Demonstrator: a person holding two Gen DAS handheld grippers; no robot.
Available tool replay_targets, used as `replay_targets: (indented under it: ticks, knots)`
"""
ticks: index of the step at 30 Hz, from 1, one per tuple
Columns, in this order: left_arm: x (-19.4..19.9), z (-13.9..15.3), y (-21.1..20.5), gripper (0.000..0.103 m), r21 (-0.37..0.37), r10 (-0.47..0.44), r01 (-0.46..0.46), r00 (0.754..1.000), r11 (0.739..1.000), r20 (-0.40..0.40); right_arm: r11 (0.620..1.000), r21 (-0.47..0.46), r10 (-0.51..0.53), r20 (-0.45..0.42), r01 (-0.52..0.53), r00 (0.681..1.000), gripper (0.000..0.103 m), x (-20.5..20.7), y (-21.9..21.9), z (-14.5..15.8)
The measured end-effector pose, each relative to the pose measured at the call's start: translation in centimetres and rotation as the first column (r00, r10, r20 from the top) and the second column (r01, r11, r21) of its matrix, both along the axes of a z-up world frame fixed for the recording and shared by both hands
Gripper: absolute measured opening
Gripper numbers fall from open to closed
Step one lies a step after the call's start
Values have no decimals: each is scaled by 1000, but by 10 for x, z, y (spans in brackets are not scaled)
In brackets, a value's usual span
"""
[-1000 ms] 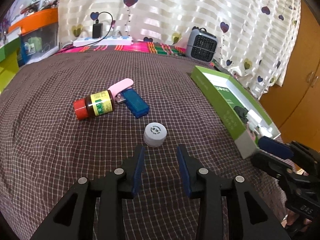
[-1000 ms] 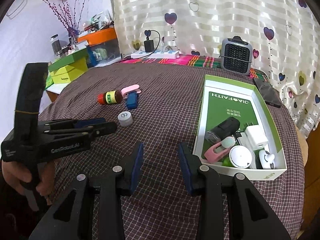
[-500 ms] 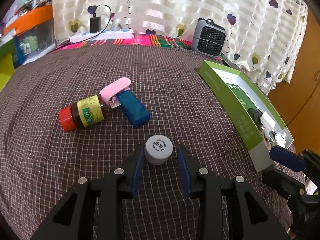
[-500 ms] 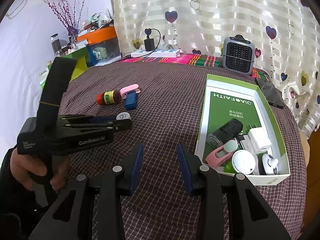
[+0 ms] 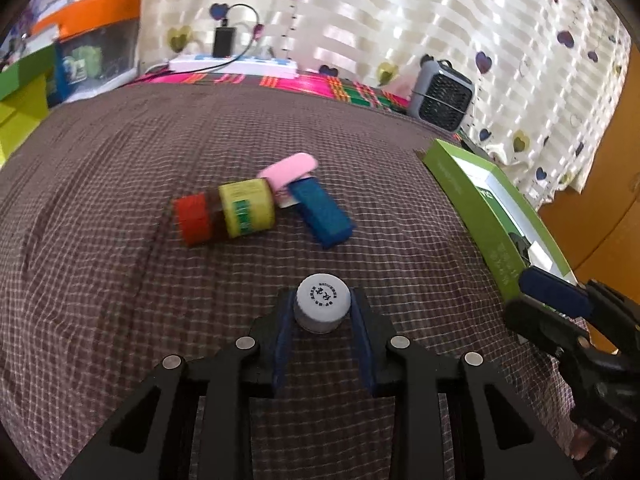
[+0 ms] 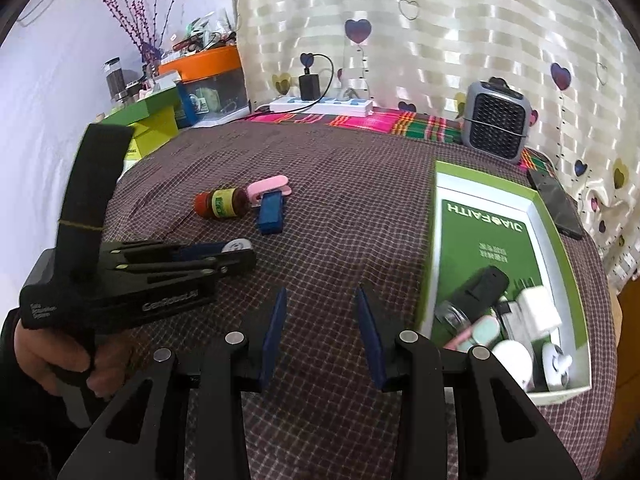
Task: Organize rigid objects
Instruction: 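Grasp the blue USB stick with the right tool while the left tool holds the white cap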
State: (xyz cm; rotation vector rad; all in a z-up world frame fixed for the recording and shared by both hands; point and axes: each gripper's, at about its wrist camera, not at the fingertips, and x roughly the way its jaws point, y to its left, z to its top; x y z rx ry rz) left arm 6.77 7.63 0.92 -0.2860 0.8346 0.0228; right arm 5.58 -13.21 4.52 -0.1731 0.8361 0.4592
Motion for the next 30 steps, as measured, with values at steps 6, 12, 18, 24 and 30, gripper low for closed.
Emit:
replay_targets:
  ticks: [6,12,18,24,30]
  knots:
    - [-7,1,11,28,19,17,-17,1000,1000,2,999,-10,36,-13,-37,999,37,14,23,-6]
    - [-11,1,27,28,20,49,-49,999,999,6,998,-27,64,-30,-65,997,37,31,44,-13]
    - [-11,-1,36,28,-14,60,-60,998,998,5,997,-31,68,-75,-71,995,37,53,62,-22]
    - [-12,-1,39,28,-34,58,-58,998,998,8,996,-41,78,-111,-83,991,37,75,83,-33]
    - [-13,-2,40,28,-39,54,-53,999,998,8,997,-50,57,-148,-65,987,37,98,93,-44]
